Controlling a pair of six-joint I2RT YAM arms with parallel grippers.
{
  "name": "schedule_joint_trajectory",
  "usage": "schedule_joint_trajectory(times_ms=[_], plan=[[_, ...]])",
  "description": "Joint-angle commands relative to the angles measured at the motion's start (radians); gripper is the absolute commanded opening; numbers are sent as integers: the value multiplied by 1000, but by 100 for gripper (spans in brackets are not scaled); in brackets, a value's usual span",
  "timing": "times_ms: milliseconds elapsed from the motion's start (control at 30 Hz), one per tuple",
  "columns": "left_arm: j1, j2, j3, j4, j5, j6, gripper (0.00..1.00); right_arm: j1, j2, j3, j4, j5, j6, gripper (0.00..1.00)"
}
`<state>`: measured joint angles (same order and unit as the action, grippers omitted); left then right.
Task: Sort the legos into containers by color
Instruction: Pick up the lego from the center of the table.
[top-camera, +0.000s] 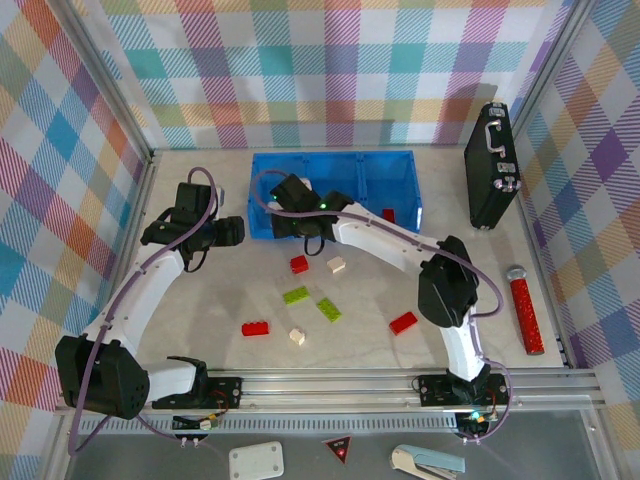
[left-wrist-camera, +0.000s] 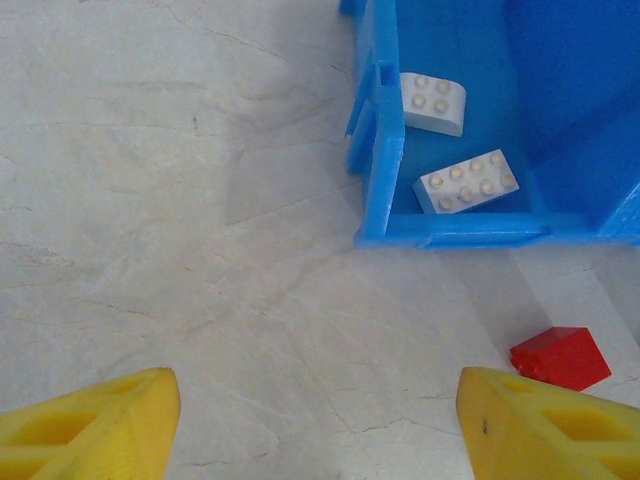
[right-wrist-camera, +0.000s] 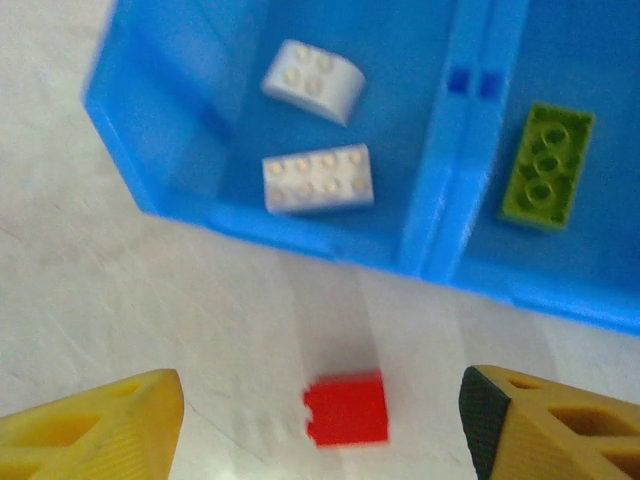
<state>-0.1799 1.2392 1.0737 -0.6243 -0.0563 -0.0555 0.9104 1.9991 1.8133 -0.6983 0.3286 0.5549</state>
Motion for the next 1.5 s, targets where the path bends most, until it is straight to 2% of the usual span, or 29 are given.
schedule_joint_trajectory(times_ms=[0, 233, 467, 900, 1467], plan=[[13, 13, 7, -3, 26, 16, 73, 6, -74, -63, -93, -19, -37, 74], [13, 23, 11, -9, 26, 20, 73, 5, -171, -208, -137, -48, -66, 73], [13, 25, 11, -11, 16, 23, 73, 5, -157, -235, -151, -101, -54, 71], [13, 41, 15, -9, 22, 26, 73, 13, -11, -158, -85, -168, -9, 68], [12, 39, 17, -9, 36, 21, 73, 16, 175, -6, -75, -138, 13, 66]])
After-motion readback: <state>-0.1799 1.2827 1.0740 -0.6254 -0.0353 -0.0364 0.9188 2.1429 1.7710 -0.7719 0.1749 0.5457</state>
